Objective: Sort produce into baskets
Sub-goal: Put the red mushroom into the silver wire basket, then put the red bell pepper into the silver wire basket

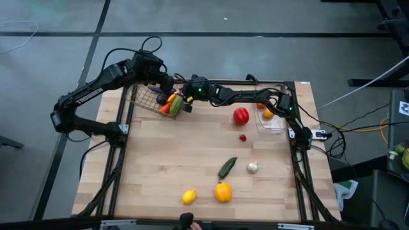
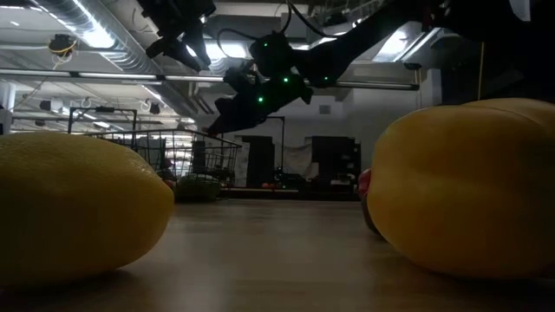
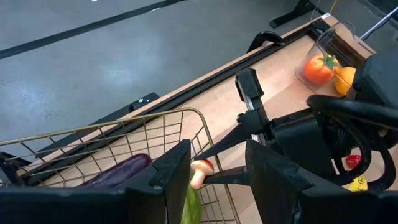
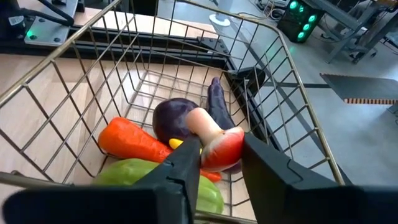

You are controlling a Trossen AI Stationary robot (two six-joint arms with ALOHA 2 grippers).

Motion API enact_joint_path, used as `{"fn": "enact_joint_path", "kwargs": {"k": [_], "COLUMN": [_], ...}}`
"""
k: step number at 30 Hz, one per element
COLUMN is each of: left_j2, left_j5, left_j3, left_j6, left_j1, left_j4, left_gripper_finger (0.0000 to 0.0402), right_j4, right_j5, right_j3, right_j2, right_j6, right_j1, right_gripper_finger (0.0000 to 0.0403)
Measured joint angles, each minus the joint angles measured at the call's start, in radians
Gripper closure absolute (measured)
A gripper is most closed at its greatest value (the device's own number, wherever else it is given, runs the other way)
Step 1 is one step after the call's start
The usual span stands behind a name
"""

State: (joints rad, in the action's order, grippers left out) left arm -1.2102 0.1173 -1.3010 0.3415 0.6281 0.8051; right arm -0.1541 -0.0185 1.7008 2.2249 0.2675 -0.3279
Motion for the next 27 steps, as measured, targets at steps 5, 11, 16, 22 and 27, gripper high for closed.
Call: {"fn": "enact_joint_path", "kwargs": {"k": [5,11,16,22,27], "left_j2": [0.000,0.000,0.000,0.000,0.000], "left_j5": [0.000,0.000,0.000,0.000,0.000], "left_j3": [0.000,0.000,0.000,0.000,0.000], "left_j6": [0.000,0.001,0.002,0.000,-0.001], "left_j1": [0.000,0.000,0.000,0.000,0.000], "left_j4": [0.000,0.000,0.000,0.000,0.001], "left_gripper_finger": [0.0251,0.0251,0.0251,0.0251,0.0252], "right_j4": [0.000,0.002,0.010,0.118,0.316], "right_j5": [0.000,0.000,0.000,0.000,0.013], "right_j3": [0.000,0.000,0.000,-0.001,0.000], "right_j2": [0.000,0.000,0.000,-0.053,-0.149], "right_j6": [0.000,-0.013,-0.025,-0.026,0.005], "right_j1": [0.000,0.000,0.000,0.000,0.000], "right_gripper_finger": [0.0252,0.0238,0.0238,0.0238,0.0237]}}
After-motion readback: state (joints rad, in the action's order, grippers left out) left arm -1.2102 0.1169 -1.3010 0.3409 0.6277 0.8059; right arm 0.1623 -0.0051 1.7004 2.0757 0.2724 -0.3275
